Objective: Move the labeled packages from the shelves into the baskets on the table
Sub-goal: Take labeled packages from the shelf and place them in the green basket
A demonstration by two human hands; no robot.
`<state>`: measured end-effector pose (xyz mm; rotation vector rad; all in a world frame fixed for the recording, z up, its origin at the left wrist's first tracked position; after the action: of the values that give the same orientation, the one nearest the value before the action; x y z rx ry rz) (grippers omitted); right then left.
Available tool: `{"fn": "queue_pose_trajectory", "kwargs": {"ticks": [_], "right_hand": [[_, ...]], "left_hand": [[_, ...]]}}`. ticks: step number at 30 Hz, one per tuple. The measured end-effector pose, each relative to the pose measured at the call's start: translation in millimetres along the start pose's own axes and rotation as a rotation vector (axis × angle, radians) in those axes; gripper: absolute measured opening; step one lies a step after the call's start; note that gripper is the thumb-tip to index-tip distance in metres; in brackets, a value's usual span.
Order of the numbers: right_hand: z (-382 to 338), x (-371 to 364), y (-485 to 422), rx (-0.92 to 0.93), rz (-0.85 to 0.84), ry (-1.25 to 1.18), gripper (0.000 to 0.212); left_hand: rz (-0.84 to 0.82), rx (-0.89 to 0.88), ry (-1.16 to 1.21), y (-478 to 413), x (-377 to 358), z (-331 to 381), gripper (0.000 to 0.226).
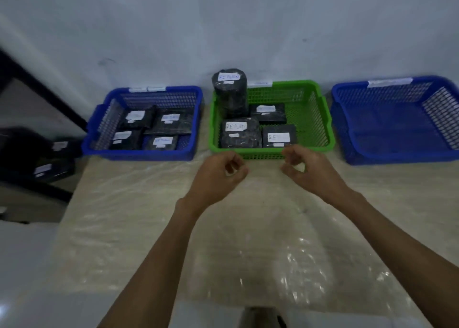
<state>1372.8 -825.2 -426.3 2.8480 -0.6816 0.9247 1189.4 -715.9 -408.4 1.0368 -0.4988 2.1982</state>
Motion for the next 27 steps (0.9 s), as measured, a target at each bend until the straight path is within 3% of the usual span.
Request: {"fn": "queue_pose_trajectory", "kwargs": {"ticks": [7,17,27], "right_hand": [[-90.8,-29.0,100.8,-0.026,-0.115,-0.285,0.020],[-238.8,-115.1,208.3,0.220,-0.197,-0.131,0.027],[-370.2,-245.0,292.1,0.277,-0.090,-0.159,0.030]], "left_hand": [[0.116,0.068,0.083,135.7,79.1,17.3,0.014],[0.269,0.092,0.065,298.5,211.1,-23.5,0.013],[0.281,0.105,0.135,463.6,320.5,-121.4,0.013]]}}
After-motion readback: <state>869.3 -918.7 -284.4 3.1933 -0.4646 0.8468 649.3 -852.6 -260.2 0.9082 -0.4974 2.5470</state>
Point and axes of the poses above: each hand's wrist, its own y-axis away from the middle knuckle, its own x-axis out of the back of the hand, z = x × y, the point moved 5 cm from there along -y, towards the middle knuckle, and after that the axes turned 10 degrees about -y, right-handed, at the moved point
